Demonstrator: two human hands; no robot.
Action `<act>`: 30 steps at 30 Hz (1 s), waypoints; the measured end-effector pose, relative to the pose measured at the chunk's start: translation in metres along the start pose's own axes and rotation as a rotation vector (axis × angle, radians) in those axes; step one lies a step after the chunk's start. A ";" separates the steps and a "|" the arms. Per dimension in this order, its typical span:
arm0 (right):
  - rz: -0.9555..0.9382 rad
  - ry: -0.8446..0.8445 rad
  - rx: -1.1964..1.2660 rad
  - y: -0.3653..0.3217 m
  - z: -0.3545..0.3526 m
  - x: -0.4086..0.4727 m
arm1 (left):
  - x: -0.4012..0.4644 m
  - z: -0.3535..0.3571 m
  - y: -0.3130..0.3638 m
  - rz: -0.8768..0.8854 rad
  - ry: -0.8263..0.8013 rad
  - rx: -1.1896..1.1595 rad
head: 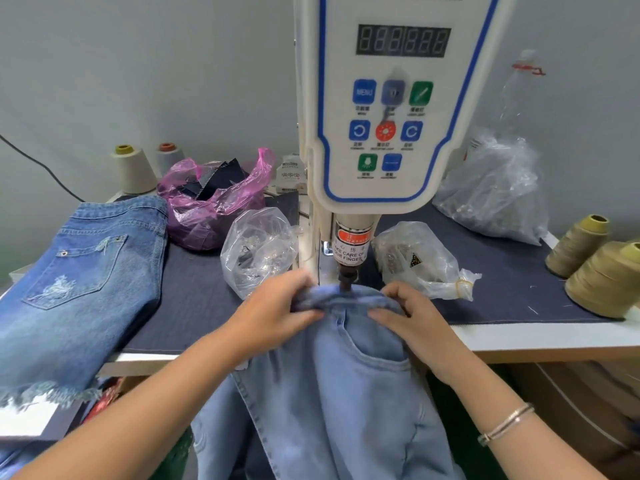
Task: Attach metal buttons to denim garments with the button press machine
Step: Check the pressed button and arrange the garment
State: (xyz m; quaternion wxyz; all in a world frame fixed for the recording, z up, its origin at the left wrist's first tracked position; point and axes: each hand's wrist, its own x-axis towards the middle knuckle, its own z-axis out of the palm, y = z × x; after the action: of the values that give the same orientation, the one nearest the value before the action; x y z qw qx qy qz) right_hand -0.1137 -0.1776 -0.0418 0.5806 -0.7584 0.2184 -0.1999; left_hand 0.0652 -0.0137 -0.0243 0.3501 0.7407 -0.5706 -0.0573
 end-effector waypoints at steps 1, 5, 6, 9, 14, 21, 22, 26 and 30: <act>-0.141 0.014 -0.149 0.003 -0.001 -0.006 | -0.010 0.004 0.003 0.188 0.102 0.209; -0.616 0.172 -0.649 0.013 0.003 -0.026 | -0.042 0.010 0.010 0.616 0.187 0.573; -0.726 0.208 -0.731 0.015 0.004 -0.029 | -0.046 0.010 0.010 0.642 0.196 0.588; -0.921 0.319 -0.803 0.020 0.007 -0.035 | -0.055 0.013 0.019 0.724 0.168 0.599; -0.945 0.415 -0.688 0.020 0.008 -0.037 | -0.058 0.017 0.024 0.713 0.099 0.595; -0.958 0.293 -0.574 0.015 -0.001 -0.035 | -0.060 0.017 0.026 0.666 0.156 0.499; -0.949 0.264 -0.567 0.014 -0.001 -0.036 | -0.059 0.016 0.027 0.654 0.182 0.491; -0.851 0.148 -0.502 0.013 0.002 -0.039 | -0.053 0.009 0.034 0.650 0.238 0.496; -0.485 -0.114 -0.440 0.004 0.004 -0.049 | -0.060 0.005 0.048 0.508 0.070 0.323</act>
State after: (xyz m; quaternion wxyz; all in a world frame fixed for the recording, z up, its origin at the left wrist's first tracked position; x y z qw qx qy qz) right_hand -0.1522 -0.1481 -0.0493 0.3495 -0.9056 0.0366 -0.2376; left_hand 0.0036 0.0319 -0.0184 0.2504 0.6219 -0.7268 0.1493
